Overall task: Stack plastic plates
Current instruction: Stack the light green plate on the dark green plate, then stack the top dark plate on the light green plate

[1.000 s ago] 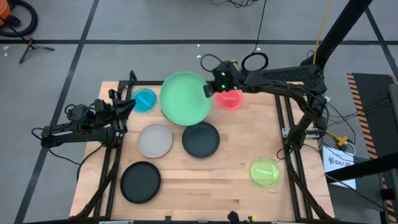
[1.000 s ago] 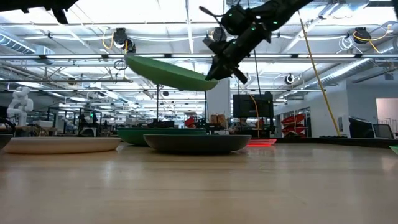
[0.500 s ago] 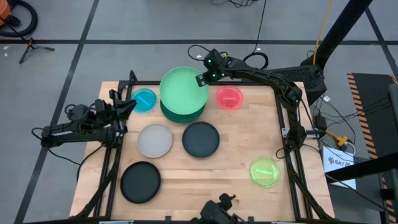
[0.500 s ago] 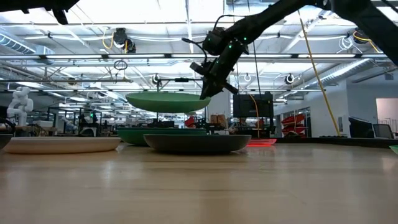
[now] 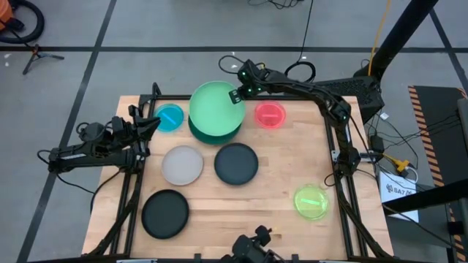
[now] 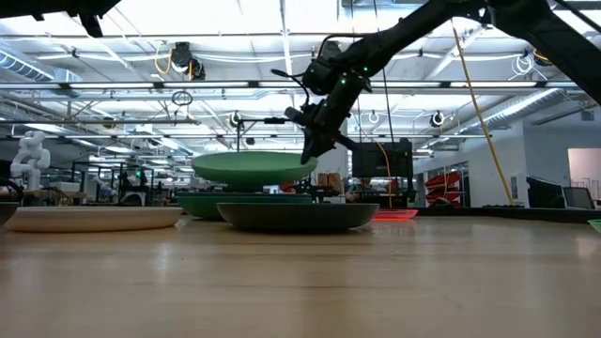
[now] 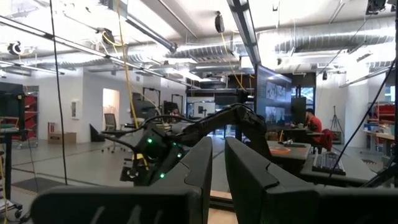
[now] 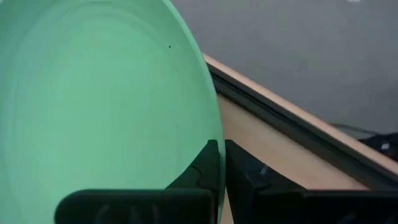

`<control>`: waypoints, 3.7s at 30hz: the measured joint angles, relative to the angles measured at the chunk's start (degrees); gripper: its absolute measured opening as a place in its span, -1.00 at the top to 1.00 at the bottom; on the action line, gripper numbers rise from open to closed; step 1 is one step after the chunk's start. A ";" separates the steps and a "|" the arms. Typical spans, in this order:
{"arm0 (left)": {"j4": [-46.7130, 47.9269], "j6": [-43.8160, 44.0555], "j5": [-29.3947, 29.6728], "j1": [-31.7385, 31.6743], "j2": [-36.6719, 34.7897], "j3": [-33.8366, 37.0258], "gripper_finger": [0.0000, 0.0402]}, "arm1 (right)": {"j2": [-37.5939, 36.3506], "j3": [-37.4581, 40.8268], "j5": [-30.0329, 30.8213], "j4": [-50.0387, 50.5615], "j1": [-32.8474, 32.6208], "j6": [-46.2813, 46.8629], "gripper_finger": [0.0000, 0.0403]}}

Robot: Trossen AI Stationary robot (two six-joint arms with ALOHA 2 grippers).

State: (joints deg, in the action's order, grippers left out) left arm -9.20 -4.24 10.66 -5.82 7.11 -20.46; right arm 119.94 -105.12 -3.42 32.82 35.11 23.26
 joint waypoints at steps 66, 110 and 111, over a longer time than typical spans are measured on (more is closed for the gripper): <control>0.18 0.53 -0.24 0.01 -0.01 0.00 0.75 | 2.36 0.07 6.36 -0.94 -4.10 1.21 0.52; 1.26 2.98 -0.24 0.00 -0.01 0.01 0.75 | -0.22 0.04 0.27 33.94 -27.54 -1.71 0.42; 1.26 2.99 -0.26 -0.01 -0.01 -0.01 0.75 | -0.22 0.04 0.43 35.24 -27.92 -2.33 0.42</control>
State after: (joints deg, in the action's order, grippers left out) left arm -7.94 -1.25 10.39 -5.82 7.11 -20.46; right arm 119.72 -105.08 -2.99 68.06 7.19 20.93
